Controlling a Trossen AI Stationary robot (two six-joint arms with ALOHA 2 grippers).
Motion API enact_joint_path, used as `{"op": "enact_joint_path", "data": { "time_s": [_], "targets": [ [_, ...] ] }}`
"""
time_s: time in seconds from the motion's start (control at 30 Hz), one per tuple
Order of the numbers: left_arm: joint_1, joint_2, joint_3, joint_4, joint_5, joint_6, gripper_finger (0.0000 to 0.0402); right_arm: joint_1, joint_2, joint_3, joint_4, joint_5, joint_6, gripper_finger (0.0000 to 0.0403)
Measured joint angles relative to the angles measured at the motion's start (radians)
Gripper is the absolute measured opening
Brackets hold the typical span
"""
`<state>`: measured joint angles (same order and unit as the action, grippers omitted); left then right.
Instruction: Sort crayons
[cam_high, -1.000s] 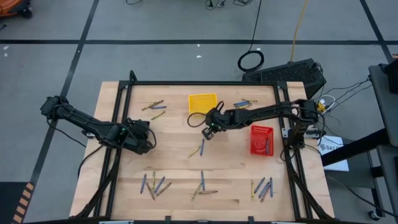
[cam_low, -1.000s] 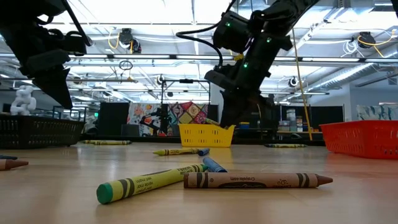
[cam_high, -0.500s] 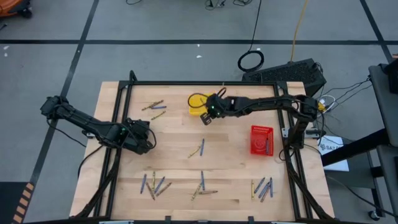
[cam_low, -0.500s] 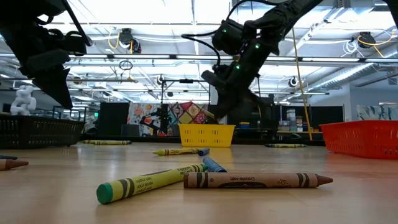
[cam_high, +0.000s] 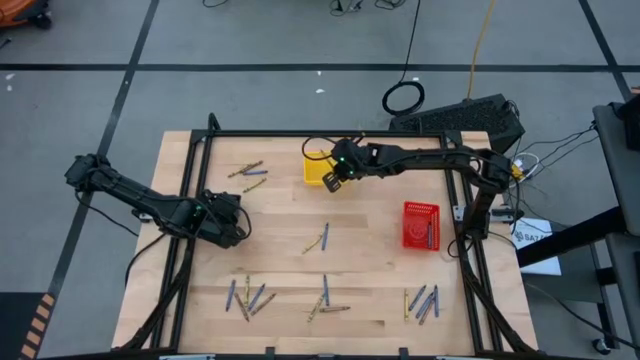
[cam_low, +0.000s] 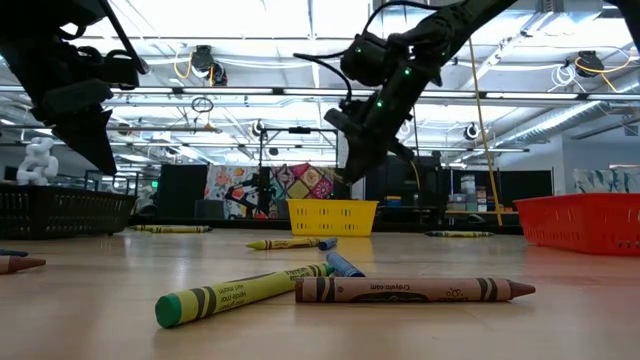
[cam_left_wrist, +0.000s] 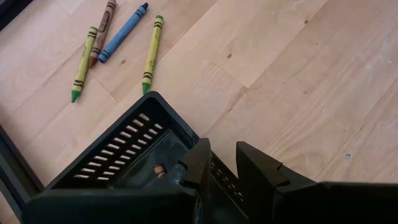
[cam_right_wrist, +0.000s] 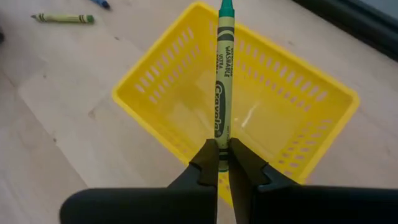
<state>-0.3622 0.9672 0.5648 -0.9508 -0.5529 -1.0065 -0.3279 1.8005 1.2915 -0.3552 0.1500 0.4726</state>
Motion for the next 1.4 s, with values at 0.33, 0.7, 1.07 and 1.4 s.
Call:
{"op": "enact_joint_path", "data": {
  "time_s": [0.33, 0.7, 1.07, 1.4],
  "targets": [
    [0.000, 0.000, 0.000, 0.002, 0.000, 0.000, 0.0077, -0.047, 0.044, 0.000, -0.043, -0.051, -0.048, 0.0000],
    [0.000, 0.000, 0.000, 0.001, 0.000, 0.001, 0.0077, -0.074, 0.050, 0.000, -0.059, -0.176, -0.069, 0.0000],
    [0.000, 0.000, 0.000, 0.001, 0.000, 0.001, 0.0077, -0.075, 0.106, 0.000, -0.063, -0.165, -0.085, 0.0000],
    [0.000, 0.000, 0.000, 0.000, 0.000, 0.002, 0.0077, -0.075, 0.106, 0.000, 0.003, -0.149, -0.096, 0.0001]
  ]
}}
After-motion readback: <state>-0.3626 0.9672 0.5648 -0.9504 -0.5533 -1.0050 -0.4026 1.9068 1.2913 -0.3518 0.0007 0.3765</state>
